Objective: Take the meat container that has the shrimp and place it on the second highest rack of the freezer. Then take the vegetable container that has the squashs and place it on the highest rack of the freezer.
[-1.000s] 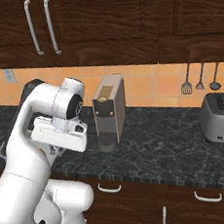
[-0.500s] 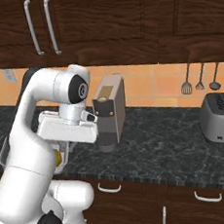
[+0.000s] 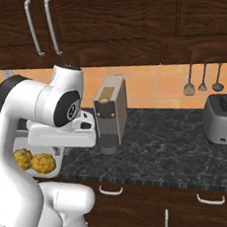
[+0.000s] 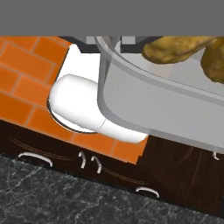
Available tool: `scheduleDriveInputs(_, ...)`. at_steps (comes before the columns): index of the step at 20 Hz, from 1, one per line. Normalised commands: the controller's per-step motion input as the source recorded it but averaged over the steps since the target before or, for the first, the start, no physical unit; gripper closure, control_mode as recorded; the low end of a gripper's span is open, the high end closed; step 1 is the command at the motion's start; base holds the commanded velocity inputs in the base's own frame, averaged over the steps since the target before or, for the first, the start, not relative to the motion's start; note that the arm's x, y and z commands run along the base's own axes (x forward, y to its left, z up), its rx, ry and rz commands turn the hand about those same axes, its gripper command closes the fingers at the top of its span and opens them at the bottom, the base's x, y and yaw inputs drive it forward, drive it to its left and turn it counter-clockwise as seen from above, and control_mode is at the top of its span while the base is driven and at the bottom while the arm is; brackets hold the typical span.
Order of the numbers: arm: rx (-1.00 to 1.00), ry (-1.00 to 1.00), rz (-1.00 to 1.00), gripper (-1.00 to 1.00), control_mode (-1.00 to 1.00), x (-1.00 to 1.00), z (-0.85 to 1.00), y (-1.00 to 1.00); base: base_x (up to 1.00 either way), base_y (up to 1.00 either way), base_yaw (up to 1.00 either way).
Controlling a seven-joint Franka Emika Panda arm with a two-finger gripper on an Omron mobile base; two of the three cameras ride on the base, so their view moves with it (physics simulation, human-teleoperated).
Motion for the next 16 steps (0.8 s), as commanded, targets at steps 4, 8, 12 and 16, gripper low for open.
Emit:
scheduleDriveInputs(4,0.00,0.00,0.00,1.00,-1.00,-0.01,0.00,-0.04,0.00,0.00,0.00)
scheduleDriveInputs(8,0.00,0.00,0.00,1.00,-1.00,0.00,0.00,0.00,0.00,0.00,0.00)
scheduleDriveInputs(12,0.00,0.00,0.00,1.00,-1.00,0.00,0.00,0.00,0.00,0.00,0.00)
scheduleDriveInputs(16,0.00,0.00,0.00,1.00,1.00,0.00,0.00,0.00,-0.14,-0.14,-0.13)
